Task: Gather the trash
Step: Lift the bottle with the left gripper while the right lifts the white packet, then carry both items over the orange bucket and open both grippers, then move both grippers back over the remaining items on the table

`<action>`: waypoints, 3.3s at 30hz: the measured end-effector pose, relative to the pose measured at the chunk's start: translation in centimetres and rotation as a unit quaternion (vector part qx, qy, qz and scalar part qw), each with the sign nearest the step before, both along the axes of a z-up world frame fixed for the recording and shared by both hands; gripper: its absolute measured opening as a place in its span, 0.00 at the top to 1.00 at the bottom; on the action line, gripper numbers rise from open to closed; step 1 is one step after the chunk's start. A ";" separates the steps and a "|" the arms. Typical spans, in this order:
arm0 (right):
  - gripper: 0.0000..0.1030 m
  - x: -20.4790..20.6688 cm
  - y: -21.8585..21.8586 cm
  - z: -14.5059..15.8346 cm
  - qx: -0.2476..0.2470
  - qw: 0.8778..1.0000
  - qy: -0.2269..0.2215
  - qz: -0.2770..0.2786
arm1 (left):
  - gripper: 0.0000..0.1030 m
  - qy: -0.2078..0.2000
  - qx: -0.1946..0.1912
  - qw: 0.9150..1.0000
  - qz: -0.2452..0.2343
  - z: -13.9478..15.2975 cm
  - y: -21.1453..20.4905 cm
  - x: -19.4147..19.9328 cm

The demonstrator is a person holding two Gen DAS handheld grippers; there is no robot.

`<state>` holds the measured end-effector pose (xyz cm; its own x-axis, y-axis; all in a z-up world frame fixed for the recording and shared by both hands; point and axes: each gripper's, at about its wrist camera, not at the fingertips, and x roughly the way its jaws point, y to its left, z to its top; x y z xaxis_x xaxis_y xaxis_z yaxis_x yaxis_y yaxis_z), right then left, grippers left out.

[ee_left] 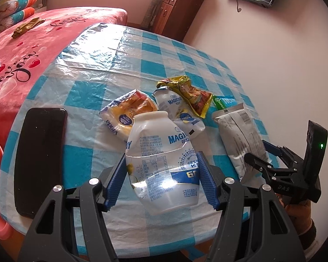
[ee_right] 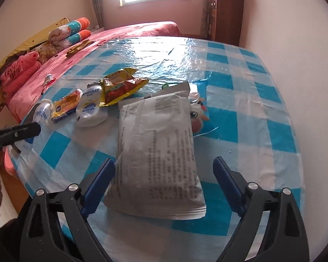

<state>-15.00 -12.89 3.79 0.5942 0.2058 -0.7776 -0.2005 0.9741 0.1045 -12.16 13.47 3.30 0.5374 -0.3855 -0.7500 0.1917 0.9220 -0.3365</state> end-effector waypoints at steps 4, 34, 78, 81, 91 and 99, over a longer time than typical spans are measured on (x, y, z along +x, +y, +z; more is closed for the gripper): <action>0.09 1.2 0.7 -0.6 -0.002 1.000 0.010 -0.005 | 0.38 0.001 0.001 1.000 -0.002 -0.1 -0.1 -0.1; 0.50 0.6 3.9 1.9 -0.049 0.998 -0.032 0.013 | 0.38 -0.016 -0.022 1.000 0.005 0.6 2.1 -1.0; 0.32 -0.2 45.0 7.5 0.043 0.901 -0.028 0.430 | 0.26 0.013 0.030 0.919 0.393 -3.8 32.9 -10.2; 0.14 -0.3 44.9 7.6 0.054 0.907 -0.034 0.416 | 0.23 0.027 0.046 0.912 0.408 -4.5 33.5 -10.4; 0.09 0.5 39.4 9.4 0.067 0.931 -0.052 0.355 | 0.22 0.012 0.071 0.911 0.407 -3.5 33.0 -10.7; 0.09 -0.6 35.0 9.8 0.056 0.940 -0.090 0.325 | 0.16 -0.013 0.076 0.922 0.379 -1.4 30.2 -9.9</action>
<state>-15.57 22.09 13.62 0.4339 0.6457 -0.6283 -0.7741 0.6240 0.1067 -22.05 43.63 1.86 0.6277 0.2158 -0.7479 -0.5208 0.8305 -0.1974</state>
